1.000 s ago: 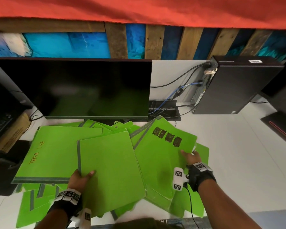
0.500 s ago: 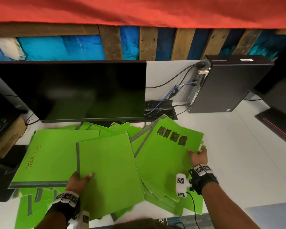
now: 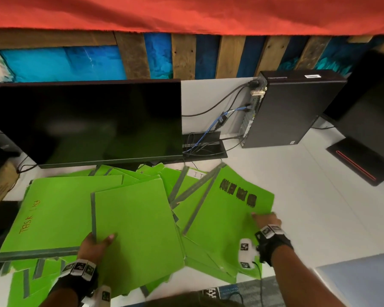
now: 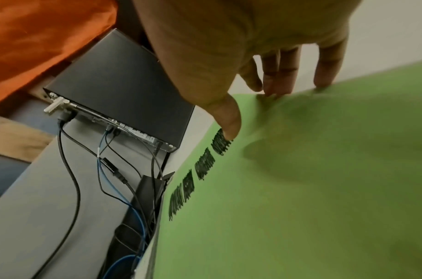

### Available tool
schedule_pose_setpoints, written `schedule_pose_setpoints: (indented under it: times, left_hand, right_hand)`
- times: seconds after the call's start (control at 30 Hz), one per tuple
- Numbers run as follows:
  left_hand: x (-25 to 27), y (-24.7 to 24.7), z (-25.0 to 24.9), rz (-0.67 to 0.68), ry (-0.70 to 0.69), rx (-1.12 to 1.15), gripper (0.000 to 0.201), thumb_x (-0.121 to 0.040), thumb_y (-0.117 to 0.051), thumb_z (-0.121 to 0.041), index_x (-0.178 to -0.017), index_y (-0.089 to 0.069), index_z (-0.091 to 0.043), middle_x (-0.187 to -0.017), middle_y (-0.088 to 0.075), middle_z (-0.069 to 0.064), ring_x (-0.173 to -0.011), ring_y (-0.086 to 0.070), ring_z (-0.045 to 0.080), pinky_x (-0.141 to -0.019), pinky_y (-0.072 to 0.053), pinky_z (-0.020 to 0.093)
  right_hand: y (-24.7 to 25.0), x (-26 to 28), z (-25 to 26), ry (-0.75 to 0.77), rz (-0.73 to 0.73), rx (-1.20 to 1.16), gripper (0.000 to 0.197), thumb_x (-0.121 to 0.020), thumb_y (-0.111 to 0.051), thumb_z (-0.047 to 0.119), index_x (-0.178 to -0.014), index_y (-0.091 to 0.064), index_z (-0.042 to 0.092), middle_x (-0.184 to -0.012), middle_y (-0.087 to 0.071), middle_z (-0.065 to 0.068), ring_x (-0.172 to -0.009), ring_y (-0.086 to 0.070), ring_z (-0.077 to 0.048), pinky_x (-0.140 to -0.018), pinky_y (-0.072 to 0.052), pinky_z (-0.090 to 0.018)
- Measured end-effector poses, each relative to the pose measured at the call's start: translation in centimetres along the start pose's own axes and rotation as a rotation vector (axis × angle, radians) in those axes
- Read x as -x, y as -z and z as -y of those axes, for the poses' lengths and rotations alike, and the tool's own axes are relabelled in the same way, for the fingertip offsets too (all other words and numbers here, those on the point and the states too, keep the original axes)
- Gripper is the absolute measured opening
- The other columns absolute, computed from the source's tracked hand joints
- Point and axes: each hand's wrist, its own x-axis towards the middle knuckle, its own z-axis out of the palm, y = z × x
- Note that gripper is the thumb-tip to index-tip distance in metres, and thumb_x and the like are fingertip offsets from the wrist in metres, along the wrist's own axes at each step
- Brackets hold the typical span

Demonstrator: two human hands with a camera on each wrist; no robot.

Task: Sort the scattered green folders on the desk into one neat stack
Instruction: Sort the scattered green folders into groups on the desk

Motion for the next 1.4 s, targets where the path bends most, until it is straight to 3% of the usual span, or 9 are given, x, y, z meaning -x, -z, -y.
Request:
schedule_pose_setpoints:
  times: [0.3, 0.47, 0.53, 0.67, 0.9, 1.0, 1.1, 1.23, 1.4]
  left_hand:
    - [0.0, 0.1, 0.2, -0.040, -0.063, 0.013, 0.045, -0.077, -0.078, -0.026, -0.103, -0.060, 0.006, -0.104, -0.066, 0.028, -0.097, -0.062, 0.042, -0.087, -0.050, 0.048]
    - [-0.2, 0.1, 0.4, -0.030, -0.030, -0.032, 0.058, -0.077, -0.077, -0.033, -0.113, -0.057, 0.008, -0.113, -0.064, 0.029, -0.105, -0.060, 0.044, -0.093, -0.048, 0.051]
    - [-0.1, 0.1, 0.3, -0.039, -0.031, -0.039, 0.057, -0.078, -0.077, -0.032, -0.112, -0.057, 0.009, -0.112, -0.063, 0.031, -0.104, -0.059, 0.045, -0.091, -0.048, 0.051]
    - [0.1, 0.1, 0.4, -0.028, -0.009, -0.031, 0.064, -0.077, -0.077, -0.036, -0.117, -0.055, 0.009, -0.118, -0.061, 0.031, -0.109, -0.057, 0.046, -0.095, -0.047, 0.053]
    - [1.0, 0.3, -0.7, -0.035, 0.001, -0.064, 0.067, -0.081, -0.074, -0.032, -0.125, -0.048, 0.012, -0.128, -0.054, 0.033, -0.119, -0.051, 0.046, -0.100, -0.042, 0.051]
    - [1.1, 0.3, -0.7, -0.027, -0.008, -0.039, 0.068, -0.082, -0.073, -0.031, -0.127, -0.046, 0.012, -0.131, -0.051, 0.033, -0.121, -0.049, 0.046, -0.102, -0.040, 0.051]
    - [1.1, 0.3, -0.7, -0.024, -0.012, 0.004, 0.068, -0.080, -0.075, -0.031, -0.127, -0.048, 0.010, -0.131, -0.053, 0.032, -0.120, -0.051, 0.045, -0.104, -0.040, 0.051]
    - [1.0, 0.2, -0.5, -0.033, -0.034, 0.042, 0.053, -0.080, -0.076, -0.026, -0.112, -0.055, 0.011, -0.115, -0.062, 0.029, -0.107, -0.058, 0.045, -0.092, -0.047, 0.048]
    - [1.4, 0.3, -1.0, -0.024, -0.041, 0.039, 0.049, -0.081, -0.074, -0.024, -0.109, -0.055, 0.012, -0.106, -0.061, 0.027, -0.105, -0.057, 0.045, -0.088, -0.046, 0.047]
  right_hand:
    - [-3.3, -1.9, -0.8, -0.008, 0.141, 0.038, 0.096, -0.045, -0.085, 0.057, -0.126, -0.058, 0.014, -0.124, -0.059, -0.011, -0.109, -0.061, -0.031, -0.090, -0.051, -0.039]
    - [-1.3, 2.4, 0.9, 0.215, 0.228, 0.311, 0.064, -0.081, -0.062, 0.040, -0.141, -0.040, 0.038, -0.153, -0.033, -0.006, -0.136, -0.038, -0.029, -0.110, -0.036, -0.041]
    - [-0.8, 2.9, 0.7, 0.301, 0.250, 0.322, 0.074, -0.079, -0.065, 0.024, -0.146, -0.035, 0.033, -0.154, -0.031, -0.005, -0.139, -0.035, -0.027, -0.110, -0.036, -0.036]
    - [-0.5, 2.7, 1.8, 0.012, 0.216, -0.211, 0.054, -0.084, -0.069, 0.019, -0.133, -0.052, 0.005, -0.126, -0.058, -0.016, -0.107, -0.061, -0.032, -0.080, -0.048, -0.032]
    - [-1.1, 1.5, 3.3, 0.118, 0.072, -0.341, 0.061, -0.075, -0.077, 0.012, -0.128, -0.050, -0.002, -0.123, -0.060, -0.009, -0.115, -0.058, -0.031, -0.098, -0.043, -0.034]
    - [0.1, 0.4, 1.6, 0.038, 0.057, -0.332, 0.056, -0.073, -0.078, 0.010, -0.123, -0.056, -0.007, -0.120, -0.064, -0.019, -0.108, -0.063, -0.033, -0.086, -0.047, -0.030]
    - [1.5, -1.9, -2.3, -0.063, 0.031, -0.298, 0.068, -0.058, -0.080, 0.022, -0.117, -0.056, -0.001, -0.102, -0.067, -0.022, -0.085, -0.067, -0.034, -0.077, -0.056, -0.044]
    - [3.0, -1.4, -5.3, -0.114, 0.029, -0.205, 0.060, -0.060, -0.077, 0.035, -0.110, -0.053, 0.011, -0.101, -0.059, -0.022, -0.075, -0.064, -0.038, -0.044, -0.055, -0.047]
    - [3.1, -1.3, -3.9, -0.083, 0.080, -0.302, 0.045, -0.083, -0.067, 0.021, -0.122, -0.051, 0.005, -0.119, -0.057, -0.022, -0.102, -0.060, -0.038, -0.073, -0.054, -0.039]
